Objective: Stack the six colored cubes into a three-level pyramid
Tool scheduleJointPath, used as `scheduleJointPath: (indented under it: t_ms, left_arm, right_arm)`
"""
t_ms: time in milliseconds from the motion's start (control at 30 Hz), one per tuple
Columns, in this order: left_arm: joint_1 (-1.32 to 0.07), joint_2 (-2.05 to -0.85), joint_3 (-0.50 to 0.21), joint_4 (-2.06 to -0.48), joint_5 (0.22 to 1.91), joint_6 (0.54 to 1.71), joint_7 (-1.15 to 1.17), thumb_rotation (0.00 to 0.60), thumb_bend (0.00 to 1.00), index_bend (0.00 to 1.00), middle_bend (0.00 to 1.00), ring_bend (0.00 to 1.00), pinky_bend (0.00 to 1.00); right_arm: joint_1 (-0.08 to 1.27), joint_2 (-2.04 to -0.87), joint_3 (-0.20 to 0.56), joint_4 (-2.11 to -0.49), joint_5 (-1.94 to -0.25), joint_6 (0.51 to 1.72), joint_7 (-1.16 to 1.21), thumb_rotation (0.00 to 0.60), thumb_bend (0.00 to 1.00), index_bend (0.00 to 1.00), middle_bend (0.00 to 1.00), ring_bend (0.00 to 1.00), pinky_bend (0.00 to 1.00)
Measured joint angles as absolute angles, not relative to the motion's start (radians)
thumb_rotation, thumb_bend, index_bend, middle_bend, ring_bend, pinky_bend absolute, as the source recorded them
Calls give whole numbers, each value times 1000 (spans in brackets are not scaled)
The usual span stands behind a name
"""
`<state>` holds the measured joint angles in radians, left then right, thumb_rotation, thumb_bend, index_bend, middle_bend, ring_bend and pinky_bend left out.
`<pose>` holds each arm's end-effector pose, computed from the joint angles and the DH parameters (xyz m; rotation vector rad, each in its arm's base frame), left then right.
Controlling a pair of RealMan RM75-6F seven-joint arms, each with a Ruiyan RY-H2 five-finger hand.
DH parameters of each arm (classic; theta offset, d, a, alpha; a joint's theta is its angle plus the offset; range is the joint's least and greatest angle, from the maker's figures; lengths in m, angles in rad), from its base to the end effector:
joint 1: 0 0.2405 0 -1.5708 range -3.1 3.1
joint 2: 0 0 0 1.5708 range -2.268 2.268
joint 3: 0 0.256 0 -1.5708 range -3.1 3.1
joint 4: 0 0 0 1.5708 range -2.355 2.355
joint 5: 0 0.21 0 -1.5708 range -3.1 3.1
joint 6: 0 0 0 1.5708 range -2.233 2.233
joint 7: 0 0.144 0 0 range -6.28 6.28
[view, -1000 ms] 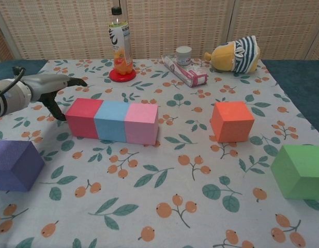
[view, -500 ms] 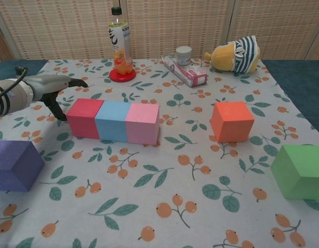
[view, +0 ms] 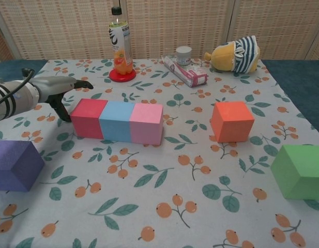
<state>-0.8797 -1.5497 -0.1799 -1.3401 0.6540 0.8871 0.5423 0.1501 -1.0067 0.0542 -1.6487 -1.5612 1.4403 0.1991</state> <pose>-0.1763 0.3945 -0.0069 -1.7148 -1.0288 -0.6290 -0.2933 -0.2010 0.1826 1.4542 -0.9667 1.0493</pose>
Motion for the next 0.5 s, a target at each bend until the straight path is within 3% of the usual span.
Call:
scheduleJointPath:
  t_ms: [267,500]
  left_arm:
    - [-847,-1494,-177,-1402,666,922,518,600,332,0,0,0,46]
    - [-760,-1358,-157,-1563,769,1018,453,600,333,0,0,0,46]
  right_arm:
    - [150,-1005,55,-1644,-1568,1445,210,446,94,0,129,0,112]
    - [151,-1009,59,-1633,-1571,1452,224,445,95,0,129,0,112]
